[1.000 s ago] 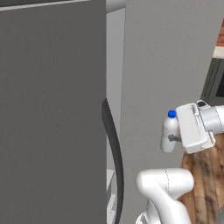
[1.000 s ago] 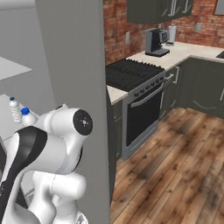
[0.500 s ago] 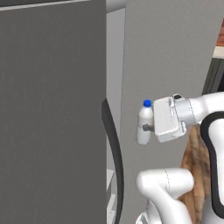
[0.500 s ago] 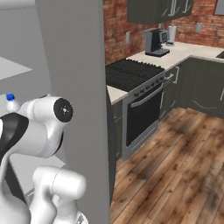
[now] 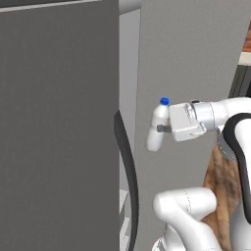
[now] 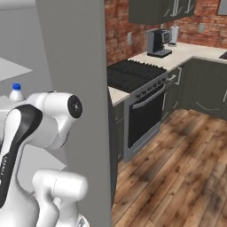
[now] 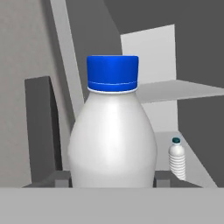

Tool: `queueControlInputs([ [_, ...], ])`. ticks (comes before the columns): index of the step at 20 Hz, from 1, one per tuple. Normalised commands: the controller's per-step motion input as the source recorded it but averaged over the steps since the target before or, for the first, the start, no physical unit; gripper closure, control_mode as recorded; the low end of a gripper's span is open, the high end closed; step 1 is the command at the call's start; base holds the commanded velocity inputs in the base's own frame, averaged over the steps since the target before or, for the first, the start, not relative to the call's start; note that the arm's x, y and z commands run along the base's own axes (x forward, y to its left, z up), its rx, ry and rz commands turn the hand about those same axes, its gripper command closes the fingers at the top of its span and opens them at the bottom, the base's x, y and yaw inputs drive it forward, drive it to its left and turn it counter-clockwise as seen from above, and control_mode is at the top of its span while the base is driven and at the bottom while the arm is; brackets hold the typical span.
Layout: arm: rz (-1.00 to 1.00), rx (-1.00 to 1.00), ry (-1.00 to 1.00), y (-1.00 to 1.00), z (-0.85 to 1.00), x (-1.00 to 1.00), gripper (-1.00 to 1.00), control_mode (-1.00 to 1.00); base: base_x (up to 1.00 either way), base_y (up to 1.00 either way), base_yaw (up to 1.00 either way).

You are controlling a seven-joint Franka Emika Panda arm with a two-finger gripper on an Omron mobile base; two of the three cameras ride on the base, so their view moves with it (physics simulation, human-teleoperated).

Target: Take the bottled waters from the counter and place them in the freezer to freeze. Close the freezer door after placing the bottles.

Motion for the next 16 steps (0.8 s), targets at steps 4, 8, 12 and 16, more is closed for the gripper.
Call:
queueControlInputs([
  [4,0.01,-0.01,-0.05,0.37,0.32,0.09,1.0,-1.0,0.0,0.0,0.0],
  [8,0.0,-0.1,-0.07,0.5,0.34,0.11,1.0,-1.0,0.0,0.0,0.0],
  [12,0.0,-0.01,0.0,0.18,0.33,0.37,1.0,-1.0,0.0,0.0,0.0],
  [16,0.0,-0.02,0.04,0.13,0.34,0.55,1.0,-1.0,0.0,0.0,0.0],
])
